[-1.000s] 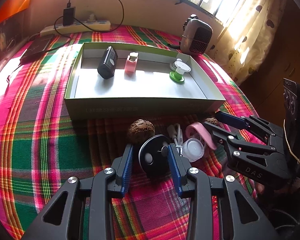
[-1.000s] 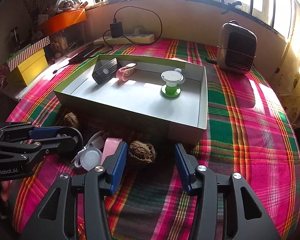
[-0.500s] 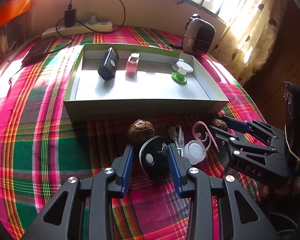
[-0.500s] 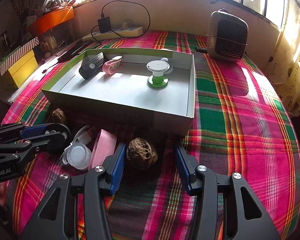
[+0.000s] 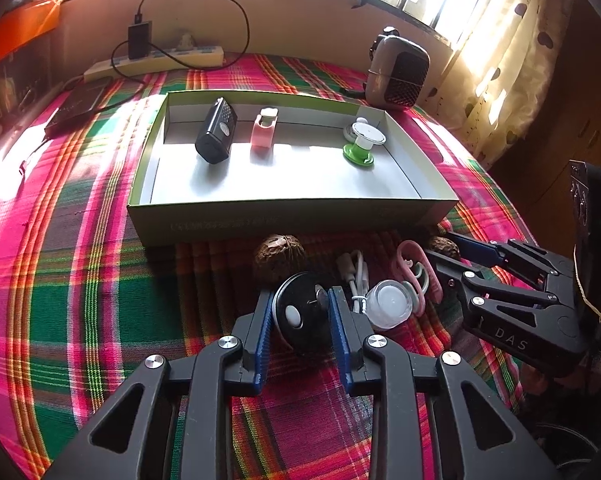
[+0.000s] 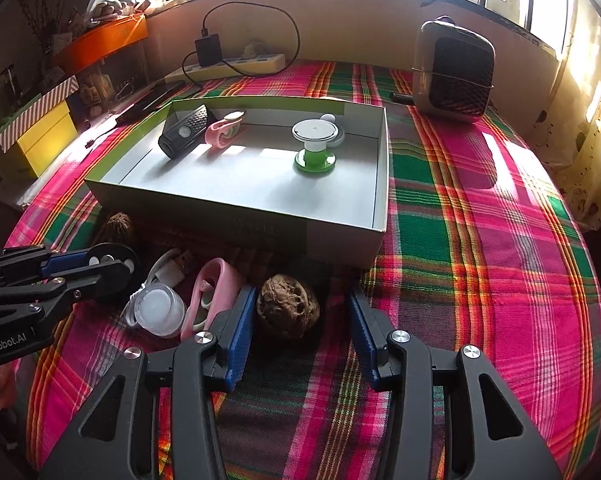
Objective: Organize objects
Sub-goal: 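Grasp the black round disc with the left gripper while the right gripper grasps a walnut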
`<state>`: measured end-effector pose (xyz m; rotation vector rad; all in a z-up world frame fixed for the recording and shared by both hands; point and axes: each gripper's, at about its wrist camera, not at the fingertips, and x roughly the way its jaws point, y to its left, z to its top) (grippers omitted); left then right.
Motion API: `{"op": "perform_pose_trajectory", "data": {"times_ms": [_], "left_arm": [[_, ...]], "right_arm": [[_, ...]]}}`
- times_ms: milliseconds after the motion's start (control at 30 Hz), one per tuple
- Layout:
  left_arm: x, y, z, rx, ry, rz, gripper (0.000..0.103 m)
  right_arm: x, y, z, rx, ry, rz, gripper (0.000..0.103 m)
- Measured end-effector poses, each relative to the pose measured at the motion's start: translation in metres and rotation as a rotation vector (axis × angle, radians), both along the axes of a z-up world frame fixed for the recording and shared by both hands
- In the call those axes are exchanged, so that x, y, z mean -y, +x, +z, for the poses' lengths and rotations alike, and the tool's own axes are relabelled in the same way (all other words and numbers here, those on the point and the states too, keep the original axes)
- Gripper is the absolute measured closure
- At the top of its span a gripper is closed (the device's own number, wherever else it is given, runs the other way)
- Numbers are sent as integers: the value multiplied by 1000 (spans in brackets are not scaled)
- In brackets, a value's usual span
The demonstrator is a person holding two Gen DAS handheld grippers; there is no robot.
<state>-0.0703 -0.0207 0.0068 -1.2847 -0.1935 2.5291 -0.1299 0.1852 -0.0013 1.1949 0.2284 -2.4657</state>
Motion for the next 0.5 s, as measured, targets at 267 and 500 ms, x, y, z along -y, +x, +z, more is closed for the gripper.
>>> {"op": "perform_pose_trajectory", "data": {"times_ms": [267, 500], "left_arm": [[0, 0, 0, 0, -1, -1, 79], [0, 0, 0, 0, -2, -2, 79]], "right_arm": [[-1, 0, 1, -2, -2, 1, 72], [0, 1, 0, -2, -3, 5, 72]]}}
